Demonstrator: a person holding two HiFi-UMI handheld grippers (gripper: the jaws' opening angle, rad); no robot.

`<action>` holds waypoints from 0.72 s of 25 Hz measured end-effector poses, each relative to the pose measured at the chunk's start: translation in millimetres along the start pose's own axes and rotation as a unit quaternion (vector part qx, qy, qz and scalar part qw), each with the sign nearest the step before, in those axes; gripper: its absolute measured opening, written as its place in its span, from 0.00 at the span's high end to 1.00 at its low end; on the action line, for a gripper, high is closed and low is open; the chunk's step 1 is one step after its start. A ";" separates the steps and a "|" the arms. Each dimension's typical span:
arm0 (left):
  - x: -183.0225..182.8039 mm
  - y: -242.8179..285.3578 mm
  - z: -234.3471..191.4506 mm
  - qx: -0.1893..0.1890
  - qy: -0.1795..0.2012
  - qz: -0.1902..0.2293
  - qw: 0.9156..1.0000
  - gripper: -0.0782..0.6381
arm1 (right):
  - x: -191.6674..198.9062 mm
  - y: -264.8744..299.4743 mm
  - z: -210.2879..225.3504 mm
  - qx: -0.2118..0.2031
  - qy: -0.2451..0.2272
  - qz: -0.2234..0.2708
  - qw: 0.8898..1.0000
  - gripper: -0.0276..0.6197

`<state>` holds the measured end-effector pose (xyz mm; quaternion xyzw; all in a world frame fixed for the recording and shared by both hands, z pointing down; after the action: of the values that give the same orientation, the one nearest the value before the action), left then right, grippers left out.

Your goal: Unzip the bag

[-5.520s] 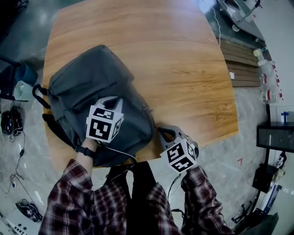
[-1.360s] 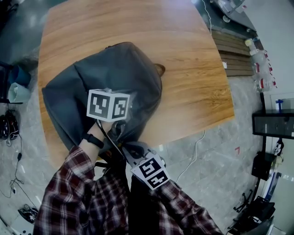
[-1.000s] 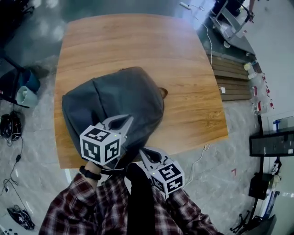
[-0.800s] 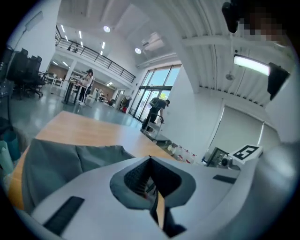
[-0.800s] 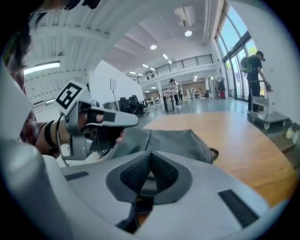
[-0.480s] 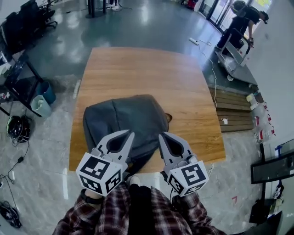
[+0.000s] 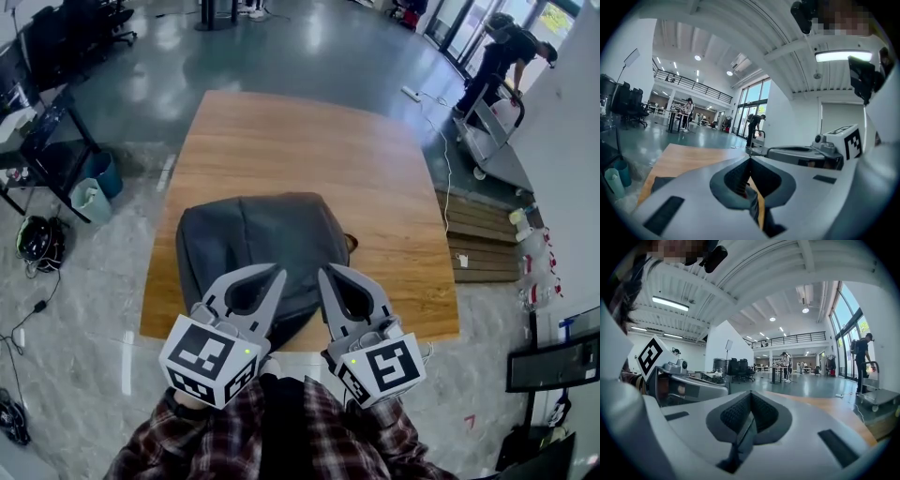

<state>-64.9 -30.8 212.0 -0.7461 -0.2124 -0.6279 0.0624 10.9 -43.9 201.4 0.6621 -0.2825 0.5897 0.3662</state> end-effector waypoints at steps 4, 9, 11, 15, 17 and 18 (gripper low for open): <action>-0.4 -1.2 0.3 -0.004 0.004 0.001 1.000 0.88 | 1.5 1.4 -0.9 -0.003 -0.002 -0.002 1.000 0.94; -0.4 -0.4 1.1 -0.004 0.006 0.000 1.000 0.88 | 1.8 0.4 -1.0 -0.005 -0.003 -0.001 1.000 0.94; -0.4 -1.5 0.5 -0.002 0.007 -0.001 1.000 0.88 | 2.2 0.6 -1.8 -0.004 -0.001 -0.001 1.000 0.94; -0.1 -2.7 0.8 0.000 0.008 -0.004 1.000 0.88 | 3.7 -1.2 -1.6 0.000 0.003 -0.003 1.000 0.94; -0.4 -2.9 1.8 0.001 0.008 -0.006 1.000 0.88 | 3.9 -2.6 -1.5 0.000 0.004 -0.005 1.000 0.94; -0.4 -2.9 2.2 0.001 0.008 -0.006 1.000 0.88 | 4.3 -3.0 -1.6 0.000 0.005 -0.006 1.000 0.94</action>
<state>-64.1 -27.5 210.6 -0.7397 -0.2166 -0.6342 0.0614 13.0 -40.7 205.2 0.6609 -0.2772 0.5905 0.3711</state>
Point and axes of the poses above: the fingertips, and each gripper's own axes: y forward along the fingers, z to its right, x out of its underside, the point moved 2 cm from there along -y, backward along the fingers, and after that the axes turned 7 degrees about -x, right-handed, at the moved point
